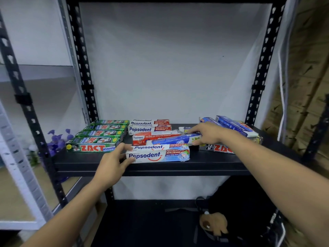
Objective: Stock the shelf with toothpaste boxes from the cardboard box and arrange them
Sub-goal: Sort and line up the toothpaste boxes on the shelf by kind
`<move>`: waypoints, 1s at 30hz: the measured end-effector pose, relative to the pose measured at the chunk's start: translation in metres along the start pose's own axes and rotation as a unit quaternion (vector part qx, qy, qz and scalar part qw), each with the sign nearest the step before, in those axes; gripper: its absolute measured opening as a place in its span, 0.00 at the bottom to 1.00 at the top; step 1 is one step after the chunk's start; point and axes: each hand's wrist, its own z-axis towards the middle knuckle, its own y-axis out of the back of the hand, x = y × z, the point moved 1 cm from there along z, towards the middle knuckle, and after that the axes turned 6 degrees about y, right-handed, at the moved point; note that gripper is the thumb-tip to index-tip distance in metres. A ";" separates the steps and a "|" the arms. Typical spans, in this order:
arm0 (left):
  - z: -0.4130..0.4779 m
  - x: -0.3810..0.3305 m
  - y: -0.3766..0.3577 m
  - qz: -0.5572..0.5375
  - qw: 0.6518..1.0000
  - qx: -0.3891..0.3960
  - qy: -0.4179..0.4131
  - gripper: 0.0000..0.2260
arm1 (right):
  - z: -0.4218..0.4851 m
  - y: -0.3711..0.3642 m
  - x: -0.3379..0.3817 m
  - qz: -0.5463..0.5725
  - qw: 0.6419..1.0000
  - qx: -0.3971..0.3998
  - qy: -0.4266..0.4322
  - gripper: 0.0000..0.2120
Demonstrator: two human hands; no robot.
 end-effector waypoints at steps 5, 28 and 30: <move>-0.001 -0.002 -0.002 -0.004 1.000 -0.007 0.001 0.10 | 0.010 -0.005 -0.002 0.000 1.000 0.014 -0.023 0.30; -0.005 -0.004 -0.005 0.005 1.000 -0.013 0.010 0.10 | -0.006 0.009 -0.003 -0.059 0.997 -0.040 -0.003 0.24; -0.004 -0.004 -0.006 0.008 1.000 -0.014 0.010 0.10 | -0.011 0.021 -0.005 -0.100 0.993 -0.065 0.010 0.26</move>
